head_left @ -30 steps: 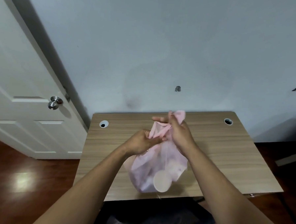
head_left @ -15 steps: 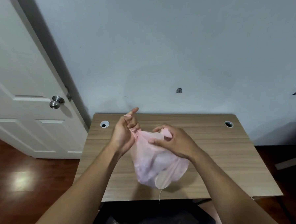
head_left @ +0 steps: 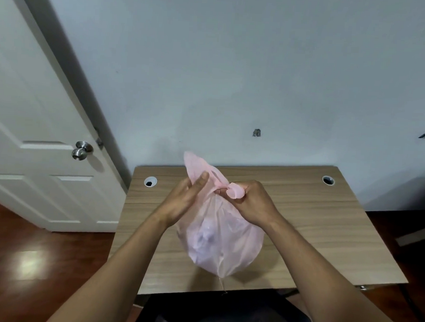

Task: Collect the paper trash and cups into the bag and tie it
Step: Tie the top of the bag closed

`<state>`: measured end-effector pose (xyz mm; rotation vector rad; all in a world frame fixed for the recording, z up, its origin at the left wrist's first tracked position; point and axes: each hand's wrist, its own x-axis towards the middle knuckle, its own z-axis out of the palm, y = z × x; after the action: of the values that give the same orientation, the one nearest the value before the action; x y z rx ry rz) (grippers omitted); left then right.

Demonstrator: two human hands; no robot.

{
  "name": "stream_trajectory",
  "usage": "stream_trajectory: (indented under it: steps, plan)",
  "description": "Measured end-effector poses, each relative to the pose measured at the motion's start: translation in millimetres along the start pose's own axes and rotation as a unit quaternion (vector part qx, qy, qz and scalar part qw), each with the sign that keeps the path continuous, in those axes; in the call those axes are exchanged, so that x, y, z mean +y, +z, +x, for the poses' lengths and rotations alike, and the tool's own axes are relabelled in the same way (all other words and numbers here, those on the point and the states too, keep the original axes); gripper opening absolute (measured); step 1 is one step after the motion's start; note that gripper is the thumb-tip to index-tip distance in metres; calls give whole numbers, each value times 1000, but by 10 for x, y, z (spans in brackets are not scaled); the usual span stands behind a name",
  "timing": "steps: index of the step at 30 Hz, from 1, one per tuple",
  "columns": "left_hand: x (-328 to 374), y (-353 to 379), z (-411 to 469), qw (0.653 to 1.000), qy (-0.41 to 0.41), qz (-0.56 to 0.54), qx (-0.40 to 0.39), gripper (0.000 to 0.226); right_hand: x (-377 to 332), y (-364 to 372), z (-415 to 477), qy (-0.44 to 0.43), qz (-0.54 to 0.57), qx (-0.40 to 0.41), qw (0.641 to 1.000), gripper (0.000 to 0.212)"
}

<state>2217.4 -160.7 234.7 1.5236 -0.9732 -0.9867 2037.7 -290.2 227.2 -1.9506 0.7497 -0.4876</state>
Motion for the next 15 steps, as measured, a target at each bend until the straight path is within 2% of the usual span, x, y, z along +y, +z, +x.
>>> stream_trajectory:
  steps: [2,5,7,9,12,15]
  plan:
    - [-20,69,-22,999,13,-9,-29,48,1,14,4,-17,-13,-10,1000,39]
    - [-6,228,60,993,15,-119,-12,48,-45,31,-60,-5,-4,-42,999,50]
    - [32,316,148,971,-3,-236,41,48,-71,13,-128,34,23,-62,997,58]
    - [53,384,214,931,-33,-352,90,38,-89,-22,-180,44,47,-75,995,59]
    - [-22,411,286,897,-60,-420,124,33,-128,-78,-218,74,86,-53,992,45]
    - [-46,376,293,902,-68,-421,70,39,-73,-40,-184,117,128,13,985,53]
